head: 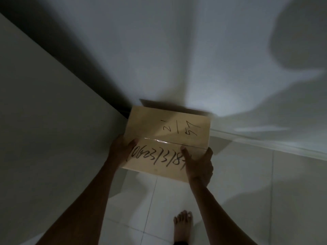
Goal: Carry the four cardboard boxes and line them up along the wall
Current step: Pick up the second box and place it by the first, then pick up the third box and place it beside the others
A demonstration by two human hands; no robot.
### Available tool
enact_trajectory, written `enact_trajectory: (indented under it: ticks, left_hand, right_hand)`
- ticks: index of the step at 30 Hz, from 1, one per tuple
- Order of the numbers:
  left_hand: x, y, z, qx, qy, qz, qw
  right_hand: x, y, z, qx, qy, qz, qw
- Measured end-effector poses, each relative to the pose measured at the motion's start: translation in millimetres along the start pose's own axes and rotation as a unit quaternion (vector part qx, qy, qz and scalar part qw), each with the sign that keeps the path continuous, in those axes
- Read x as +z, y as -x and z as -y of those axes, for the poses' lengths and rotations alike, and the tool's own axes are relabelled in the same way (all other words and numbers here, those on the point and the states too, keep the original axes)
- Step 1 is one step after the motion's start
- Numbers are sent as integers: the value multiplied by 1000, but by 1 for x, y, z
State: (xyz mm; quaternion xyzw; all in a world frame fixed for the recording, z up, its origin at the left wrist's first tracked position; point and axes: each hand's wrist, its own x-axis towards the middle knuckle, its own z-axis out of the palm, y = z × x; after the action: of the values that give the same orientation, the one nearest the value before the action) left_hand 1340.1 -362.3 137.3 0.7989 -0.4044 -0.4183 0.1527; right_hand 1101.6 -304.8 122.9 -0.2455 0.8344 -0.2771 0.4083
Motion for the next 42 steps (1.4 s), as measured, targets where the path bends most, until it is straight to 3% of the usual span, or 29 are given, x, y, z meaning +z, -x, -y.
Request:
enact_trajectory:
  ticks: [5, 10, 15, 21, 24, 27, 31, 36, 42]
  left_hand:
    - [11, -30, 16, 29, -45, -45, 998]
    - [12, -29, 12, 129, -154, -138, 970]
    - [10, -19, 25, 180, -242, -89, 949]
    - [3, -6, -3, 153, -328, -9, 932]
    - [8, 40, -47, 178, -323, 31, 929]
    - [24, 115, -115, 248, -344, 88, 901]
    - [69, 233, -223, 390, -374, 156, 827]
    - [167, 408, -353, 504, -378, 224, 743]
    - [293, 596, -447, 565, -388, 293, 666]
  right_hand:
    - [40, -19, -9, -10, 4, 1, 1000]
    - [62, -20, -1, -1, 3, 24, 1000]
    - [74, -27, 13, 1, 9, 72, 997]
    - [30, -36, 14, -28, 77, 139, 987]
    - [-50, -26, 22, -39, 126, 94, 987]
    - [-172, -5, 24, -48, 163, 27, 985]
    - [-363, 47, 13, -33, 207, -63, 976]
    - [-572, 111, -37, 35, 216, -164, 962]
    - [-772, 165, -115, 106, 156, -258, 948]
